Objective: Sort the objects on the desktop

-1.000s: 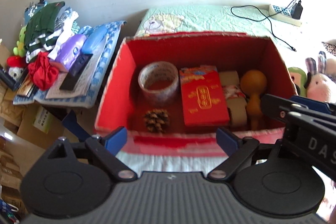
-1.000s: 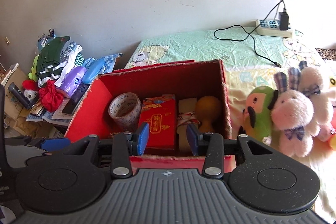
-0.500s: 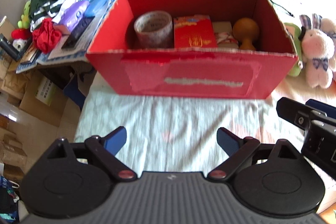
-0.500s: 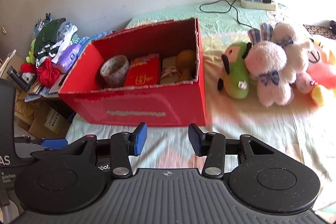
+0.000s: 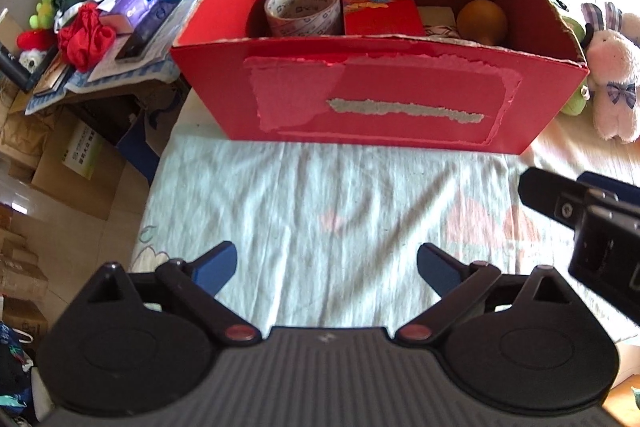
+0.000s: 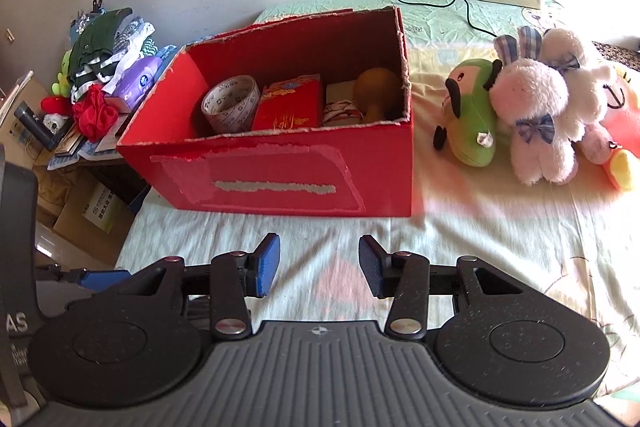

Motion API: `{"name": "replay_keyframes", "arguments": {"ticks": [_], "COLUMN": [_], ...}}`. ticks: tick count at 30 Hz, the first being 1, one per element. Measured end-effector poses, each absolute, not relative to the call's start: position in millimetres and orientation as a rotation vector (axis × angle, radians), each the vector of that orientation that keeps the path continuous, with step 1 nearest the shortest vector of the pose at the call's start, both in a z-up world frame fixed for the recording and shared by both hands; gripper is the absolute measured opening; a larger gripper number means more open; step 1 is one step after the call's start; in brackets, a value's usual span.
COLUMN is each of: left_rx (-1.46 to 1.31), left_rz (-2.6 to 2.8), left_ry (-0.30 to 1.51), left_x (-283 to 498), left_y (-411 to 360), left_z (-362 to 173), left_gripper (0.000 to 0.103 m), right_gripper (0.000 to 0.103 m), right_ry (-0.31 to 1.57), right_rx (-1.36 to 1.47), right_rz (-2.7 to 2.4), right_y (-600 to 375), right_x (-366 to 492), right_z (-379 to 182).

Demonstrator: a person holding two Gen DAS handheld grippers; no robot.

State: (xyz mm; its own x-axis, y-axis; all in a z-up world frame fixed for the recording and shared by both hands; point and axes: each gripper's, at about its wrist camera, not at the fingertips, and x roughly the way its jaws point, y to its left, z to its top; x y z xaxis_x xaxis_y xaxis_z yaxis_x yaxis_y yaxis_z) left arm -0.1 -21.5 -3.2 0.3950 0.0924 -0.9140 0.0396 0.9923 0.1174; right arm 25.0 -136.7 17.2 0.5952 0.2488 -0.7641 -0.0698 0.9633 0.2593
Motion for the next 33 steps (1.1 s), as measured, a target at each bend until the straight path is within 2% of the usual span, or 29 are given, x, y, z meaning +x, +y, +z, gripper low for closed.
{"name": "replay_keyframes", "arguments": {"ticks": [22, 33], "left_rx": [0.153, 0.169], "left_rz": [-0.079, -0.115], "left_ry": [1.044, 1.028], "left_x": [73, 108], "left_y": [-4, -4], "left_z": [44, 43], "left_gripper": [0.099, 0.099], "right_gripper": [0.047, 0.047], "right_ry": [0.807, 0.785], "right_rx": [0.248, 0.264], "right_rz": [0.118, 0.045], "right_y": [-114, -113], "right_x": [79, 105], "right_z": [49, 52]}}
